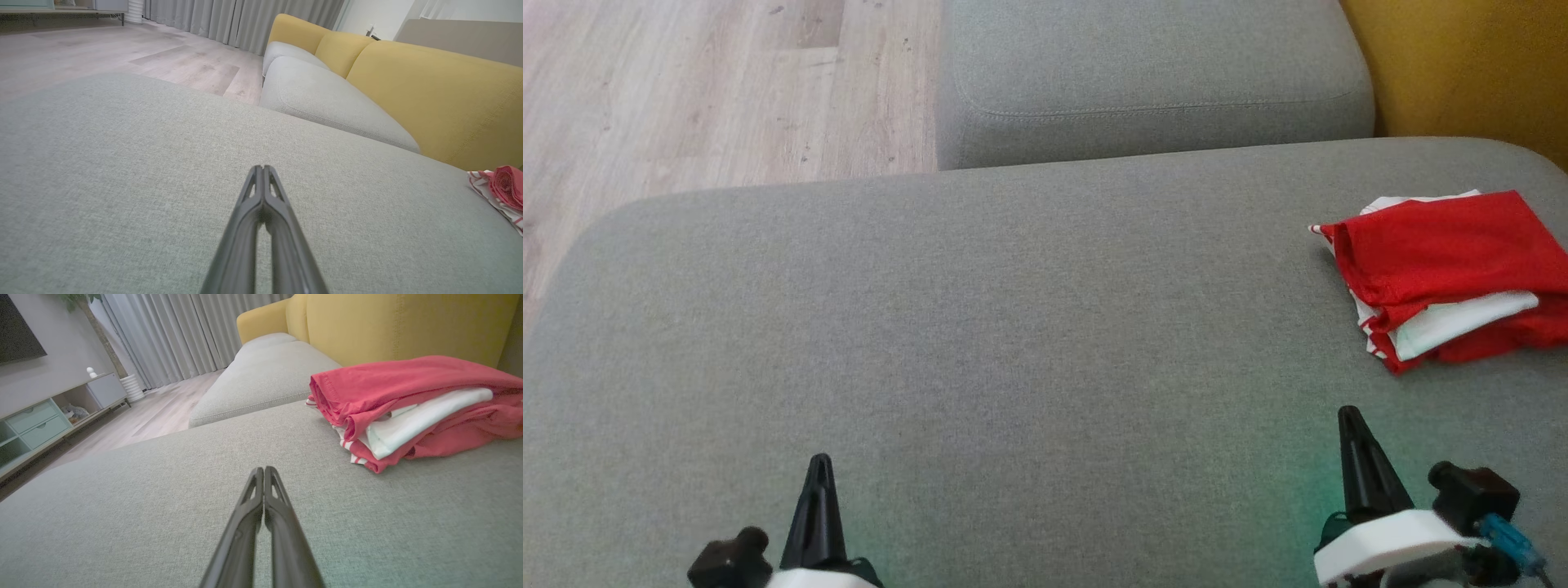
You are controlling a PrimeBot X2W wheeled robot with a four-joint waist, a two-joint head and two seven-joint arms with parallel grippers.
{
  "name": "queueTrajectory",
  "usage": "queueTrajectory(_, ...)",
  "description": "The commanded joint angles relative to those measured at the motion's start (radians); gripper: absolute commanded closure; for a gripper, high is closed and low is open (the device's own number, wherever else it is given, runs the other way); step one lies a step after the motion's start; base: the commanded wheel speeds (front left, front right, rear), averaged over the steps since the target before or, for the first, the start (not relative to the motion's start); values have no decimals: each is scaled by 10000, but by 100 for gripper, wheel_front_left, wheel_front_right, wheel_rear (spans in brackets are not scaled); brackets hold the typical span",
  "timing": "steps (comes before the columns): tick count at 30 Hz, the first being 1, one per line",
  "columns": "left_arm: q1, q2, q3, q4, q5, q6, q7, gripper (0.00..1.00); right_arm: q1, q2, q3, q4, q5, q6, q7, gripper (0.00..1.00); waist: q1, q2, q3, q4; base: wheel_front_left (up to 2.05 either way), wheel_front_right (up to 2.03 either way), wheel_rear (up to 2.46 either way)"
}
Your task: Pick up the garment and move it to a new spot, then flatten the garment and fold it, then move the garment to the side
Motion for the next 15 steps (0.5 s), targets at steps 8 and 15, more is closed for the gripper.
queueTrajectory(8, -532, 5, 322, -364, -939, -157, 251, 100, -549, -42, -129, -408, 1116, -1, 257, 100, 0, 0, 29, -1, 0, 0, 0)
queueTrajectory(15, -615, 7, 472, -401, -1649, -230, 456, 100, -613, -53, -203, -464, 1929, -2, 448, 100, 0, 0, 52, -3, 0, 0, 0)
